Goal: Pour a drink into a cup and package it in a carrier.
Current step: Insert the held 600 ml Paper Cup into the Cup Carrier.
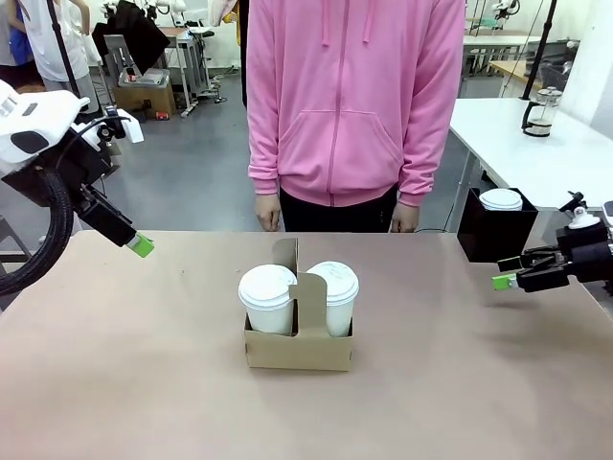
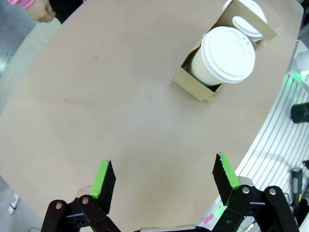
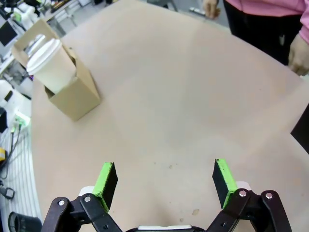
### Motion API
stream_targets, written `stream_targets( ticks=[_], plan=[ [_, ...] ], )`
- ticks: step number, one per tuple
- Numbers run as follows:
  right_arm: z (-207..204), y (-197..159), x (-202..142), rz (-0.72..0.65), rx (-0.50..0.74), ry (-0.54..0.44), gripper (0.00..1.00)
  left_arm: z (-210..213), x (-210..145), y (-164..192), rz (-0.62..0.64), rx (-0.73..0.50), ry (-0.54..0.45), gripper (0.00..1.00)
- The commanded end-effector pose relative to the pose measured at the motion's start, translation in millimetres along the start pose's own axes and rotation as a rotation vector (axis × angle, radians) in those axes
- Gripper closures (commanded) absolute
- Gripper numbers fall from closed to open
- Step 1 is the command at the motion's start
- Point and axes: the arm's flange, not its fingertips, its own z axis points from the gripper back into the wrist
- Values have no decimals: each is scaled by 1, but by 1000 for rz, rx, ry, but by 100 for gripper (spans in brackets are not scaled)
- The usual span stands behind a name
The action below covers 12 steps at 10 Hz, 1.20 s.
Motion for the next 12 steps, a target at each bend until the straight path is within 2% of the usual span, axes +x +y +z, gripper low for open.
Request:
stream_targets(
  ticks=[1,12],
  plan=[
    [2,-2,2,3,15,-9,0,0,-1,0,0,-2,-6,0],
    [2,-2,2,3,15,-9,0,0,-1,0,0,-2,-6,0]
  ],
)
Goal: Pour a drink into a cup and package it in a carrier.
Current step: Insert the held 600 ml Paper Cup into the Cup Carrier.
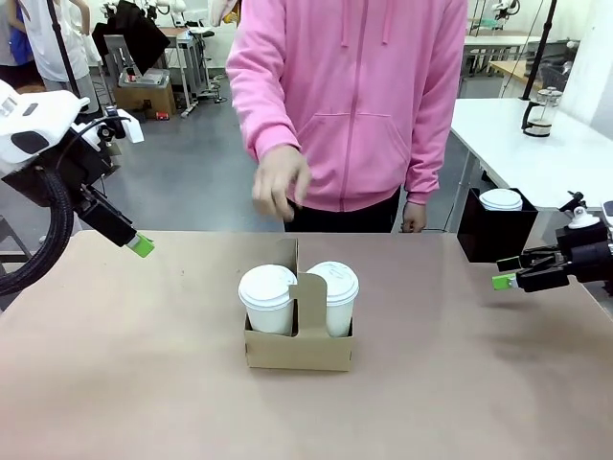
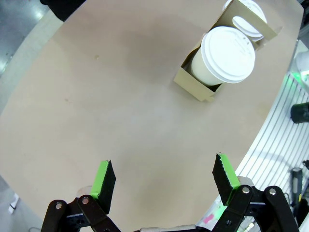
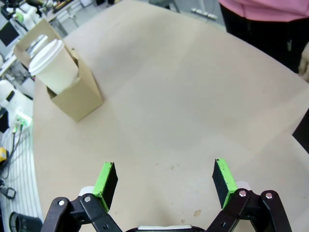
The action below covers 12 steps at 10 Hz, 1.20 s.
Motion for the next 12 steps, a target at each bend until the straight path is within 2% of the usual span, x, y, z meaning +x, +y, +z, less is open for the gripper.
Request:
stream_targets(
  ticks=[1,12],
  plan=[
    [2,-3,1,3,7,-5,0,0,-1,0,0,-2,-6,0],
    [2,-3,1,3,7,-5,0,0,-1,0,0,-2,-6,0]
  ],
)
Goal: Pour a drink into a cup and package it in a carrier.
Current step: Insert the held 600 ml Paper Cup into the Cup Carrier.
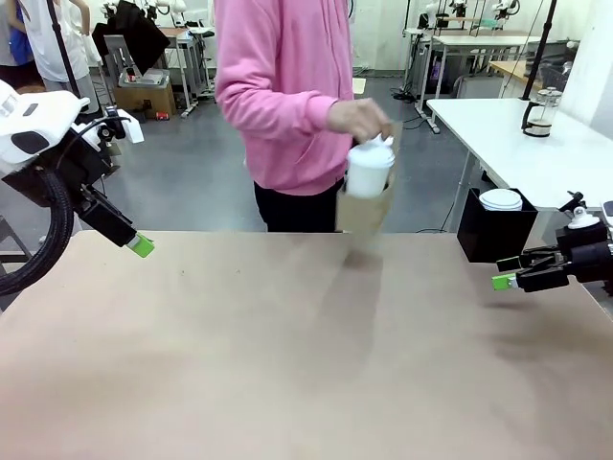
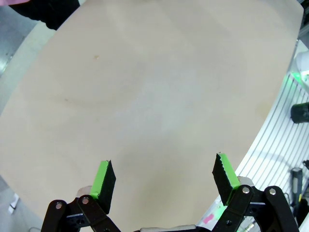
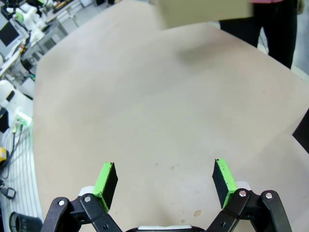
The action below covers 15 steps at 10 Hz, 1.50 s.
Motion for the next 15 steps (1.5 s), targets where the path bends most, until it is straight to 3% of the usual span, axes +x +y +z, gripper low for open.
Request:
stream_targets(
  ticks=[1,15],
  plan=[
    [2,-3,1,3,7,-5,0,0,-1,0,0,-2,-6,0],
    [2,-3,1,3,7,-5,0,0,-1,0,0,-2,-6,0]
  ],
)
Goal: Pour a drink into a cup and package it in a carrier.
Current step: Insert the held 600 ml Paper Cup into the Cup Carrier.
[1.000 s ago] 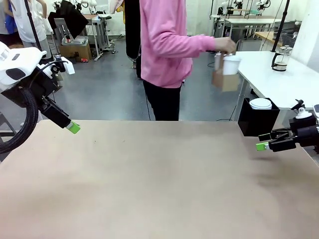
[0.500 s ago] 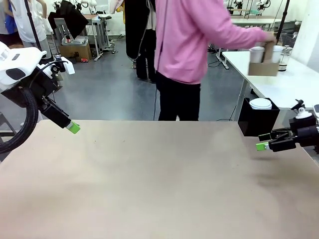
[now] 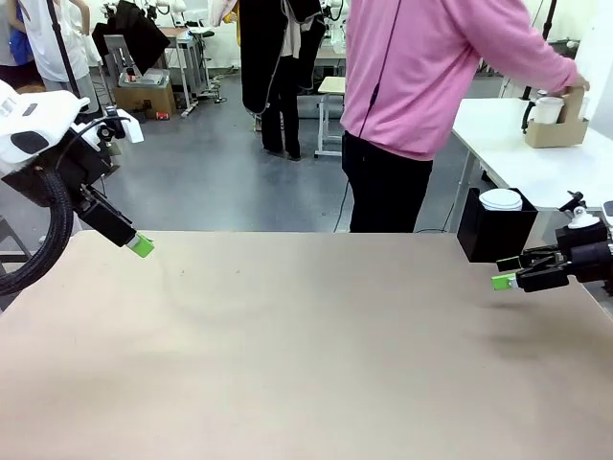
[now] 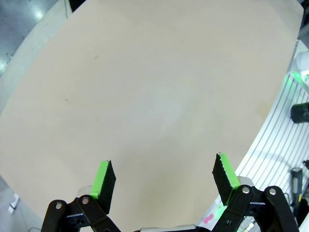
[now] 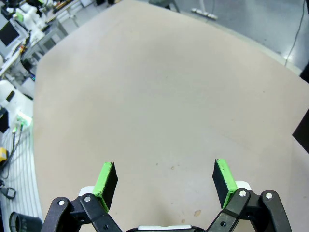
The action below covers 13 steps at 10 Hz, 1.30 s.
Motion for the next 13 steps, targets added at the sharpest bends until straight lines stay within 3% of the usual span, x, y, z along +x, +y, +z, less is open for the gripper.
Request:
stream_targets(
  ticks=[1,13],
  plan=[
    [2,-3,1,3,7,-5,0,0,-1,0,0,-2,-6,0],
    [2,-3,1,3,7,-5,0,0,-1,0,0,-2,-6,0]
  ],
)
